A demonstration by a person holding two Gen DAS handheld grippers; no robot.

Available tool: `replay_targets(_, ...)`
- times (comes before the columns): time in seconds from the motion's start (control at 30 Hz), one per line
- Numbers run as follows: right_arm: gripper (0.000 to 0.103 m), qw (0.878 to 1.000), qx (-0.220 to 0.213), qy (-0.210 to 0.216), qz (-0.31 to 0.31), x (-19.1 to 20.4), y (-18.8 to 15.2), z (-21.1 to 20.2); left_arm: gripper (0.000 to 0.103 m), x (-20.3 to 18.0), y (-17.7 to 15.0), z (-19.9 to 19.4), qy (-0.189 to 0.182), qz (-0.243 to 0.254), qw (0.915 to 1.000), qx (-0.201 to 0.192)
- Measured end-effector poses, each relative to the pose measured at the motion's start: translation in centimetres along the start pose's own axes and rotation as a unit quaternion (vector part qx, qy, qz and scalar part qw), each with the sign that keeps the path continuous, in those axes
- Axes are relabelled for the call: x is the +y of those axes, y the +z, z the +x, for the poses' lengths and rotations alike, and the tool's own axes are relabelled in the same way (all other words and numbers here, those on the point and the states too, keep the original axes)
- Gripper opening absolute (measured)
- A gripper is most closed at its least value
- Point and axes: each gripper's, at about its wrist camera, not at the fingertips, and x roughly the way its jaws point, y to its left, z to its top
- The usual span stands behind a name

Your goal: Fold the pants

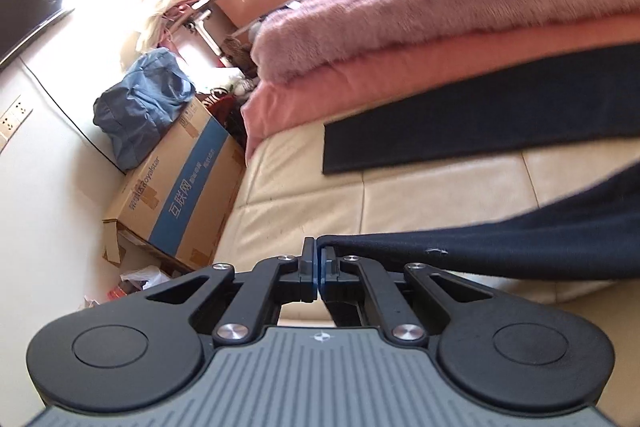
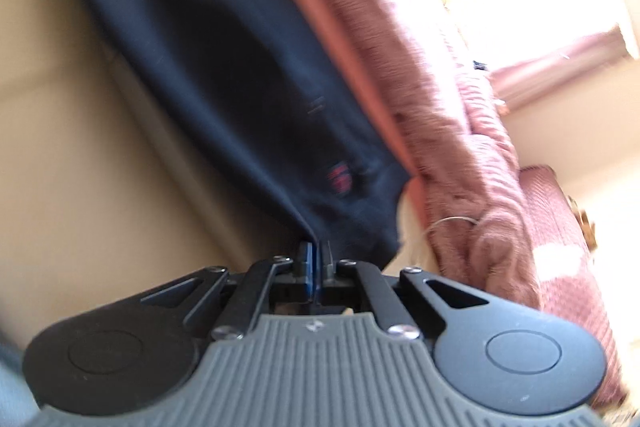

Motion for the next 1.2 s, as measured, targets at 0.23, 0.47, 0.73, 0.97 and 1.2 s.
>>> replay_targets(0.23, 0.000, 0.998, -0.026, -0.033, 0.051, -6.0, 5.2, 2.5, 0.001, 1.7, 7.1, 2.2, 0.011, -0.049, 0.9986, -0.017)
replay_targets(0.47, 0.000, 0.999, -0.005, -0.032, 0.021, -9.9, 10.7, 11.1, 0.001, 0.3, 13.0, 9.5, 0.022, -0.035, 0.9987, 0.031)
replay_targets(0.73, 0.000, 0.999, 0.047, -0.003, -0.001, -8.5, 14.5, 22.5, 0.001, -4.3, 15.2, 19.1, 0.029, 0.028, 0.9936, 0.106)
replay_targets(0.97, 0.000, 0.997, 0.073, 0.000, 0.001, -6.5, 14.2, 27.2, 0.001, -6.4, 15.6, 22.9, 0.036, 0.049, 0.9894, 0.131)
replay_targets(1.2, 0.000, 0.996, 0.064, -0.046, 0.041, -6.6, 14.8, 27.9, 0.001, -6.6, 16.5, 23.0, 0.039, 0.030, 0.9922, 0.115)
